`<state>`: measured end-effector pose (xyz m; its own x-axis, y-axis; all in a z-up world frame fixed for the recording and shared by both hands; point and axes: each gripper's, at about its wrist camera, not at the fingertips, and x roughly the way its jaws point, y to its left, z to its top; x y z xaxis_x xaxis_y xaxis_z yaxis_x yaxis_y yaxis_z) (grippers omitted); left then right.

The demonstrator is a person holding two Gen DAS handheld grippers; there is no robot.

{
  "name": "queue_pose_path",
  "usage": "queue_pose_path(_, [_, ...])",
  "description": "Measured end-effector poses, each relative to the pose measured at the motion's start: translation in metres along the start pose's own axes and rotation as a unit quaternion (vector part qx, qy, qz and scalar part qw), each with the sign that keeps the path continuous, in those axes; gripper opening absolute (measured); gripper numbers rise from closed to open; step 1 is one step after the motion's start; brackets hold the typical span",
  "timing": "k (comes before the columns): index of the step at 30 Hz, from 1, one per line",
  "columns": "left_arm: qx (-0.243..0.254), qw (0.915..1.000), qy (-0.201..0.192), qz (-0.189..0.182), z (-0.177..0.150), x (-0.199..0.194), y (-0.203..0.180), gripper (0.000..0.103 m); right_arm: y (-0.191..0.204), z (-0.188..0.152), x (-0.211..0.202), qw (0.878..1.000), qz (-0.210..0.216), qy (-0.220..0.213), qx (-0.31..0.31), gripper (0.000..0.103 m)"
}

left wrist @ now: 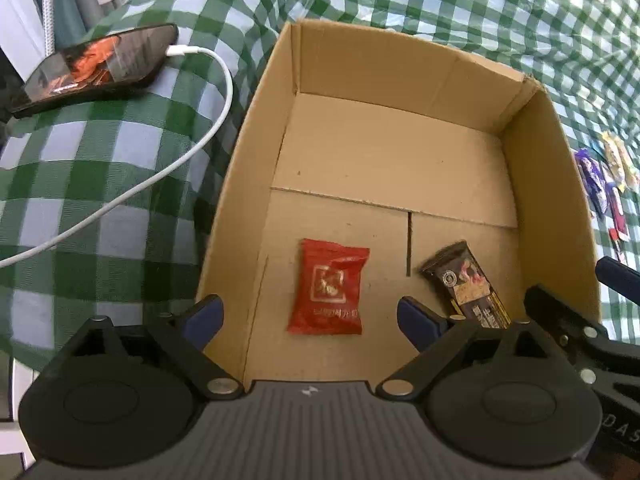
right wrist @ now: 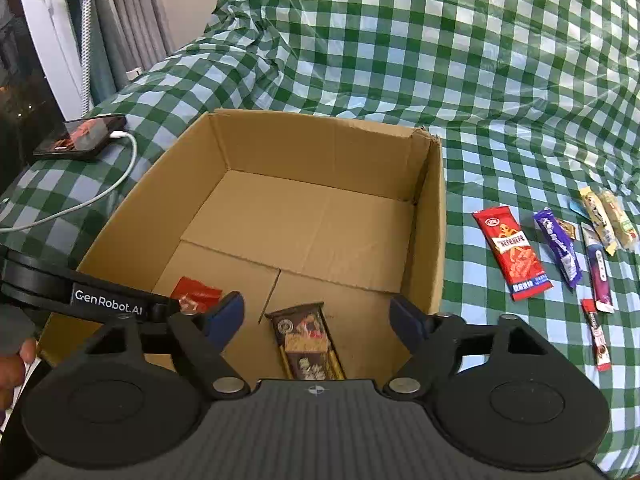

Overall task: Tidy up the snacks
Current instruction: 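Carry both packets over the box and open both grippers to drop them, then lift both tools away from the box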

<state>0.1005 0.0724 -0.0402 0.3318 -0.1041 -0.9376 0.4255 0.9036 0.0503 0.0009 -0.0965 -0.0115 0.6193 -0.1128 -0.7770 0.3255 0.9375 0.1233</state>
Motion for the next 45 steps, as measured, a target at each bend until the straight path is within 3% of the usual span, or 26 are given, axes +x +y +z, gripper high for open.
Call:
queue_pose_path(5, [-0.020, 0.9998, -0.005, -0.003, -0.024, -0.024, 0.007, 0.096, 0.003, -0.019, -0.025, 1.000, 0.007, 0.010, 0.013, 0.090])
queue_pose_path(7, [-0.017, 0.9997, -0.016, 0.003, -0.035, -0.036, 0.006, 0.103, 0.006, -0.028, -0.037, 1.000, 0.010, 0.010, 0.017, 0.092])
queue_pose_path(9, [-0.016, 0.9989, -0.042, 0.014, -0.046, -0.048, 0.005, 0.103, 0.010, -0.036, -0.050, 1.000, 0.014, 0.006, 0.014, 0.092])
queue_pose_path(12, [-0.006, 0.9971, -0.068, 0.032, -0.060, -0.062, 0.001, 0.103, 0.016, -0.045, -0.067, 1.000, 0.013, -0.005, 0.011, 0.097])
queue_pose_path(23, [0.013, 0.9935, -0.108, 0.032, -0.112, -0.103, -0.019, 0.103, 0.021, -0.076, -0.119, 0.999, -0.005, -0.053, 0.007, 0.102])
queue_pose_path(45, [0.024, 0.9915, -0.124, 0.029, -0.133, -0.125, -0.023, 0.103, 0.019, -0.094, -0.151, 0.997, -0.017, -0.078, 0.023, 0.102])
